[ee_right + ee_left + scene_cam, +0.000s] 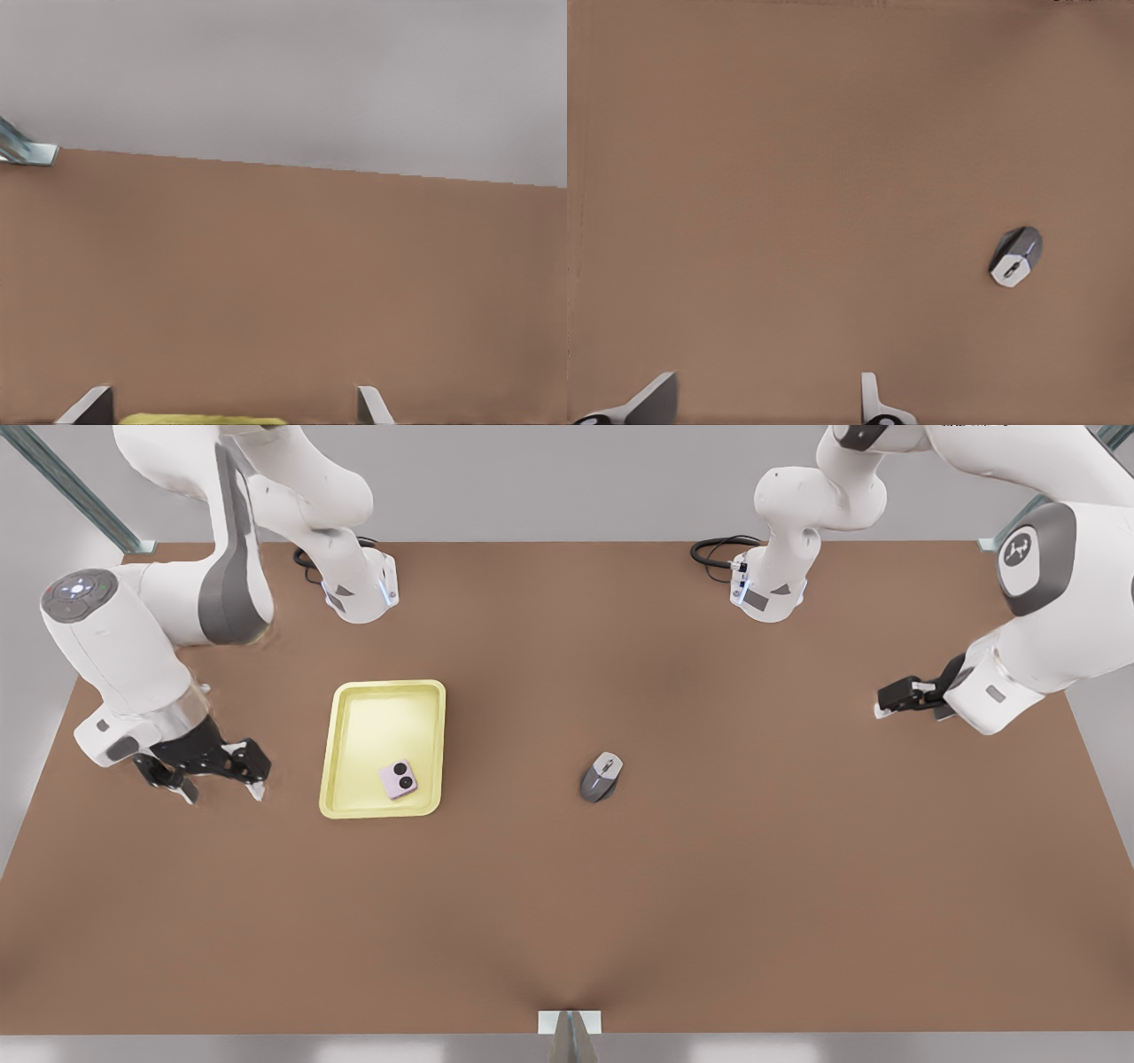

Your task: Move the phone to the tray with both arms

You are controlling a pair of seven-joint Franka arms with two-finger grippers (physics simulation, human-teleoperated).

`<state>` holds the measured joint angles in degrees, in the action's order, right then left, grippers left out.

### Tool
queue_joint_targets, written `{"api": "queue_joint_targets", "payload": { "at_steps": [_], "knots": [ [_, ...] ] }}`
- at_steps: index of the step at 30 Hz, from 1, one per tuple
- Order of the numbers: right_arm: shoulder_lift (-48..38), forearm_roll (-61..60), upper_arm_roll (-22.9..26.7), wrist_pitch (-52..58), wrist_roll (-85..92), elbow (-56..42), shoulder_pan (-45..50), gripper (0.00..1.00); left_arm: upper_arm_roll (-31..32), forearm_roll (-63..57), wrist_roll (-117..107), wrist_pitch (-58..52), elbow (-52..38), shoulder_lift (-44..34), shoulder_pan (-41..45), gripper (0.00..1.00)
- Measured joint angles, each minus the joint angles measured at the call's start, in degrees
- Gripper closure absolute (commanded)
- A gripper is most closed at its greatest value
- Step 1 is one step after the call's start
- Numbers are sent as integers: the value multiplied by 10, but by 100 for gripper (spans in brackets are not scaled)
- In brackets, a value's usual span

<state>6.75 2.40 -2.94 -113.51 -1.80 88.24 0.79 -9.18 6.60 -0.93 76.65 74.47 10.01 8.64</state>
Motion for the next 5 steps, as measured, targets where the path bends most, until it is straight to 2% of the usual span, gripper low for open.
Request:
{"api": "queue_joint_targets", "payload": {
  "at_steps": [2,5],
  "knots": [
    [97,-11,4,99,-7,-147,1,0,2,-26,1,7,22,-9,2,0],
    [128,-18,-1,182,-17,-184,13,0,3,-44,1,9,25,-5,7,0]
  ]
}}
